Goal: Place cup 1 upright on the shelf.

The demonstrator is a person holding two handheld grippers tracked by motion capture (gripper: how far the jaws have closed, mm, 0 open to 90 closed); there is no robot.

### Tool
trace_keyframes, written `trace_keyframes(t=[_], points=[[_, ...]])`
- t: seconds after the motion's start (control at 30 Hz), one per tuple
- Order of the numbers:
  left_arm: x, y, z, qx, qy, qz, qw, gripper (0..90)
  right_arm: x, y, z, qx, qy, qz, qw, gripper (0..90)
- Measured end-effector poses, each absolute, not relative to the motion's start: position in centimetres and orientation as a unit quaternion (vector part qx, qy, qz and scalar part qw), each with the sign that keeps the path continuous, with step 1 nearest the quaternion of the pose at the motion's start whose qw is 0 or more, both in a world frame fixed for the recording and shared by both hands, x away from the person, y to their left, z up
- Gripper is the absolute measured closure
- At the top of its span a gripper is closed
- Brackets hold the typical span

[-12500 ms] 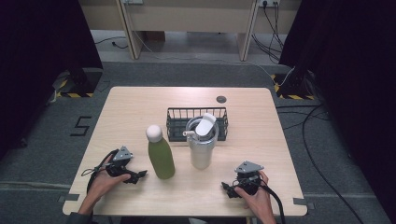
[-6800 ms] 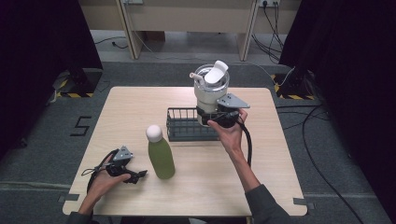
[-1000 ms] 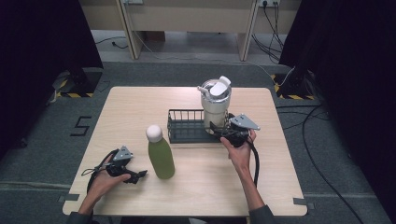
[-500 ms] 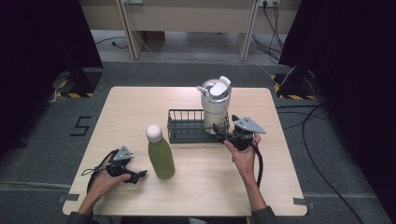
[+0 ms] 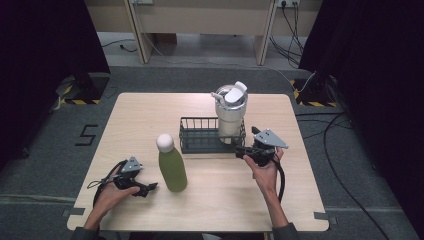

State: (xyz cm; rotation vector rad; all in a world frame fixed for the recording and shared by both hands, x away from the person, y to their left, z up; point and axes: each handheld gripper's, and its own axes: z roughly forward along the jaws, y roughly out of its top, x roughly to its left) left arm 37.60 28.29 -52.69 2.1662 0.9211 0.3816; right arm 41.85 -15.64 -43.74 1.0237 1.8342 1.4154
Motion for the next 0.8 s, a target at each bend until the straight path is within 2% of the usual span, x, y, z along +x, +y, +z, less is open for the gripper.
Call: trace_keyframes(t=[0.8], points=[[37.6, 28.3, -52.7, 0.845, 0.358, 0.149, 0.369, 0.0, 39.8, -16.7, -43.5, 0.376, 0.695, 0.537, 0.296, 14.9]])
